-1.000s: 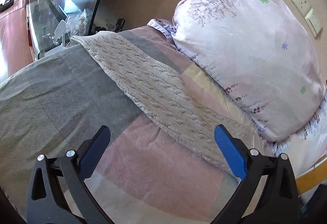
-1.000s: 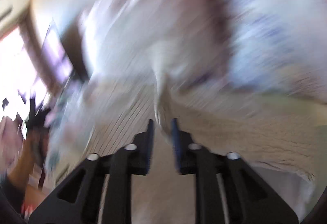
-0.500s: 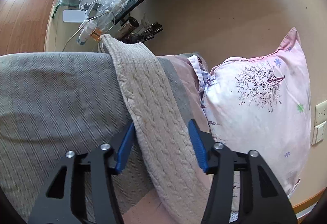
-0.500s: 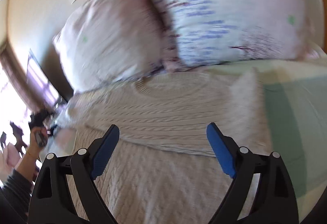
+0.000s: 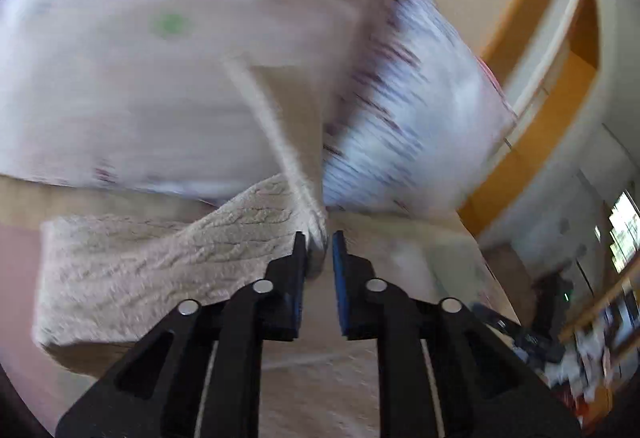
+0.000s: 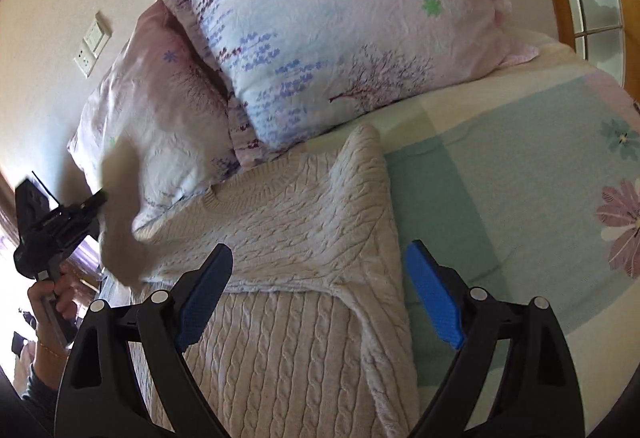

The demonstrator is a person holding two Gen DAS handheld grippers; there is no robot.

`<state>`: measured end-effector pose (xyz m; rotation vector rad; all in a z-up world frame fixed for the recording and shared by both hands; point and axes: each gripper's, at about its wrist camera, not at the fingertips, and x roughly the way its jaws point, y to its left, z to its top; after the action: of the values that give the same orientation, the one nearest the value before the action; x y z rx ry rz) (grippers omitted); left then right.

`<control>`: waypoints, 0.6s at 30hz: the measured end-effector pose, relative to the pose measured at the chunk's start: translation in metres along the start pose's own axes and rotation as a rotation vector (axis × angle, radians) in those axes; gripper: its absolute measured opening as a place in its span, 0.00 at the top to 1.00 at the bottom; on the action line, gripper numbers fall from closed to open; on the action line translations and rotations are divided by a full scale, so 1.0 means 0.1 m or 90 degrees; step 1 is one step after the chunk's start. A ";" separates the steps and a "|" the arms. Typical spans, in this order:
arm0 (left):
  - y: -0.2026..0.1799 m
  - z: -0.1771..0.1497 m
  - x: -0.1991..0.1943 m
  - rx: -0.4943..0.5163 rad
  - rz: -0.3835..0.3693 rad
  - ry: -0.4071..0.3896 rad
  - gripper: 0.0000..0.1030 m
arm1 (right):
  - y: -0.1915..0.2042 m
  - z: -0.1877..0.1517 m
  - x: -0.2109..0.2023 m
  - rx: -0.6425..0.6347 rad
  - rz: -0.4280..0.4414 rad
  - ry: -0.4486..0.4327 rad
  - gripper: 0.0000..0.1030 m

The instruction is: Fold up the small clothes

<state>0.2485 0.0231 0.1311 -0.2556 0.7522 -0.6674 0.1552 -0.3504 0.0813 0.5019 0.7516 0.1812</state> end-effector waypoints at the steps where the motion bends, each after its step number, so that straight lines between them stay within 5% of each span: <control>1: -0.23 -0.10 0.23 0.028 -0.027 0.047 0.62 | 0.01 -0.03 0.02 -0.005 -0.001 0.012 0.13; 4: -0.53 -0.46 0.41 0.091 -0.011 0.123 0.54 | -0.06 -0.15 -0.09 0.000 -0.009 0.041 0.13; 7: -0.27 -0.79 -0.12 0.068 0.077 0.072 0.25 | -0.23 -0.34 -0.29 0.013 -0.020 0.061 0.13; 12: 0.38 -1.42 -0.88 -0.062 0.190 0.073 0.24 | -0.48 -0.77 -0.46 0.077 0.017 0.127 0.26; 15: 0.62 -1.78 -1.10 -0.152 0.172 0.091 0.26 | -0.46 -0.98 -0.62 0.095 0.055 0.132 0.46; 18: 0.52 -2.10 -1.32 -0.174 0.128 0.055 0.34 | -0.46 -1.25 -0.68 0.146 0.142 0.175 0.68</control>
<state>0.0549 0.1514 0.0309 -0.3971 0.9402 -0.3857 0.0184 -0.3668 0.0217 0.7898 0.9911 0.3797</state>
